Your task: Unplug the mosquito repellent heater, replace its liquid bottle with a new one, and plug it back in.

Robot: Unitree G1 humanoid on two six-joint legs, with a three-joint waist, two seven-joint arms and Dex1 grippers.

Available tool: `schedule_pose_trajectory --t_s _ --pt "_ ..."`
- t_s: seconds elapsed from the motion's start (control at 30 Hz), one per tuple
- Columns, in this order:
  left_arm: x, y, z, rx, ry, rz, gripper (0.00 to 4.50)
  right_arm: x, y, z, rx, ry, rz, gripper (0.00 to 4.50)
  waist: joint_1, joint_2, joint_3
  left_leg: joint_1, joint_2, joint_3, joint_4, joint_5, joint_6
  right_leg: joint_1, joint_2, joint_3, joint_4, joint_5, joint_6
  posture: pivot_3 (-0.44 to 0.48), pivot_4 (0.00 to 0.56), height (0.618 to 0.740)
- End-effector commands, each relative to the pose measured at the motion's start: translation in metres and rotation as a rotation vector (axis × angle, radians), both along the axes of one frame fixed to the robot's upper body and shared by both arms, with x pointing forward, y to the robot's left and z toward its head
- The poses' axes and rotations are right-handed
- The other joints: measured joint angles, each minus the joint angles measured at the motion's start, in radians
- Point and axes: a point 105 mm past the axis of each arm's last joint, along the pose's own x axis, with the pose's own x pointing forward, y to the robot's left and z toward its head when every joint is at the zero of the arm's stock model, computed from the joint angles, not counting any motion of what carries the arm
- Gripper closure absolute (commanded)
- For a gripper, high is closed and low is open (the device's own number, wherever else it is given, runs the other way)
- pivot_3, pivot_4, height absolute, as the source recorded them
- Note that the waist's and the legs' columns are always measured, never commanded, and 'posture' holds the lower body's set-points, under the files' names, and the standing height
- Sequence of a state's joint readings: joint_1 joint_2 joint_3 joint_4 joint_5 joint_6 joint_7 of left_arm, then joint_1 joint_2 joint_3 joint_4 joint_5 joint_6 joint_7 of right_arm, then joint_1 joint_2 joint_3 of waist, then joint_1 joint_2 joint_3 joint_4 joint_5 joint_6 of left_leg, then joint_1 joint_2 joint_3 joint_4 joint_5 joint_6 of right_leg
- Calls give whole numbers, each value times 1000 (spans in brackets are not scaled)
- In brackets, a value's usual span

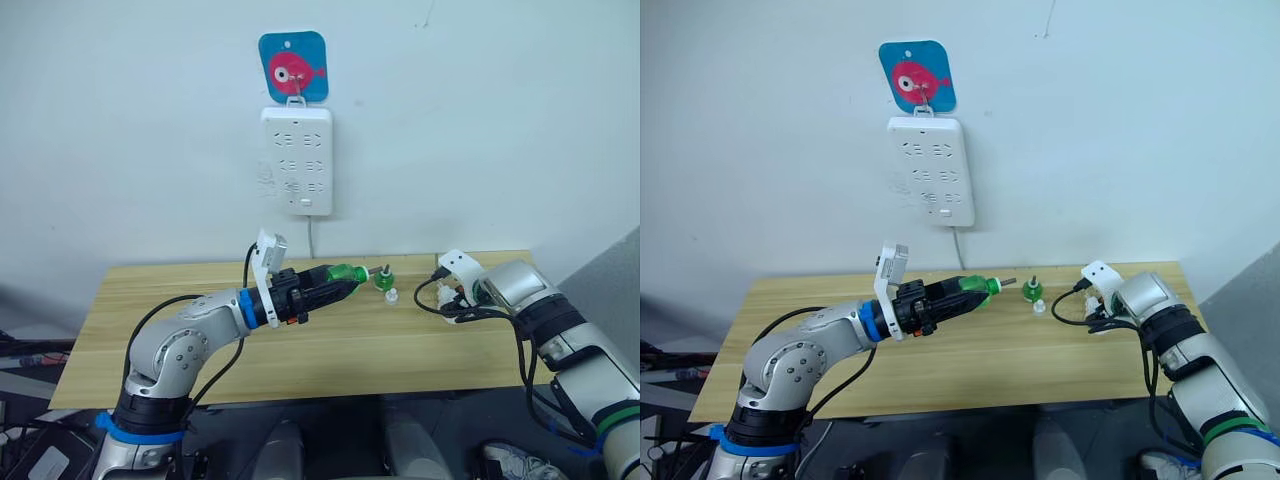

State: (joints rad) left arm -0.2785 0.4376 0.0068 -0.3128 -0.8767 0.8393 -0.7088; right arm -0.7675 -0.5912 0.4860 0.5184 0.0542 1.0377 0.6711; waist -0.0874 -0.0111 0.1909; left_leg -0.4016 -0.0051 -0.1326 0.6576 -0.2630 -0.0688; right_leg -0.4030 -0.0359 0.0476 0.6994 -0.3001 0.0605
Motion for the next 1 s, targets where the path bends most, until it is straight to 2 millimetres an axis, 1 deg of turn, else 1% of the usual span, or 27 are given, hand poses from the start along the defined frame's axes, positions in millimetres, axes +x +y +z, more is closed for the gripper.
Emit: schedule_pose_trajectory --t_s 0.03,0.1,0.2,0.27,0.3,0.37,0.4,0.5,0.6,0.67,0.73,0.8,0.87,0.93,1.0 --pt "-3 -2 12 -8 -68 -13 2230 4 -2 9 5 -32 -5 1467 0 0 0 0 0 0 0 0 0 0 0 0 0 0 0 -64 200 734" --pt "-3 -1 12 -7 -69 -13 2230 3 -2 11 16 -39 -9 1467 0 0 0 0 0 0 0 0 0 0 0 0 0 0 0 -71 197 734" --pt "-1 0 13 -4 -70 -16 2230 8 -6 28 66 -110 -43 1467 0 1 0 0 0 0 0 0 0 0 0 0 0 0 0 -81 190 734" --pt "0 2 14 -2 -71 -18 2230 5 -8 39 132 -134 -59 1467 1 1 1 0 0 0 0 0 0 0 0 0 0 0 0 -88 187 734" --pt "1 5 16 -1 -73 -18 2230 2 -7 51 194 -164 -41 1467 1 1 1 0 0 0 0 0 0 0 0 0 0 0 0 -93 183 734" --pt "3 8 19 0 -74 -18 2230 -4 -2 67 283 -199 0 1467 2 1 1 -1 0 -1 -1 0 0 0 0 -1 -1 0 0 -97 181 734" --pt "5 11 22 -5 -69 -17 2230 -7 1 82 330 -251 51 1467 3 1 1 -1 0 0 -1 0 0 0 0 -1 -1 0 0 -114 177 734" --pt "7 20 30 -14 -49 -37 2230 -25 7 120 483 -325 127 1467 1 1 1 0 0 0 -2 0 0 0 0 -1 -2 0 0 -134 172 734" --pt "8 25 34 -19 -34 -55 2230 -37 14 136 577 -351 161 1467 -3 1 1 0 0 0 -3 0 0 0 0 -1 -2 0 0 -148 170 734" --pt "10 27 43 -37 -15 -90 2230 -51 28 160 801 -384 210 1467 -5 1 1 0 0 0 -3 0 0 1 0 -2 -2 0 0 -162 165 734" --pt "12 27 53 -64 0 -126 2230 -67 40 180 962 -388 285 1467 -8 1 1 0 1 0 -3 0 0 1 0 -2 -2 0 0 -171 162 734" --pt "11 27 63 -98 19 -164 2230 -80 51 193 1068 -355 341 1467 -12 1 1 0 1 -1 -3 0 0 1 1 -2 -2 0 0 -179 159 734" --pt "10 27 73 -126 36 -204 2230 -88 58 204 1165 -321 366 1467 -19 1 1 0 1 -1 -3 0 0 1 0 -2 -2 0 0 -183 158 734" --pt "8 28 81 -147 46 -233 2230 -96 64 210 1223 -281 396 1467 -25 1 1 0 0 -1 -3 0 0 1 0 -2 -2 0 0 -185 157 734" --pt "6 28 87 -152 50 -258 2230 -100 70 213 1250 -261 421 1467 -28 1 1 0 0 -1 -4 0 0 1 0 -2 -2 0 0 -182 157 734"
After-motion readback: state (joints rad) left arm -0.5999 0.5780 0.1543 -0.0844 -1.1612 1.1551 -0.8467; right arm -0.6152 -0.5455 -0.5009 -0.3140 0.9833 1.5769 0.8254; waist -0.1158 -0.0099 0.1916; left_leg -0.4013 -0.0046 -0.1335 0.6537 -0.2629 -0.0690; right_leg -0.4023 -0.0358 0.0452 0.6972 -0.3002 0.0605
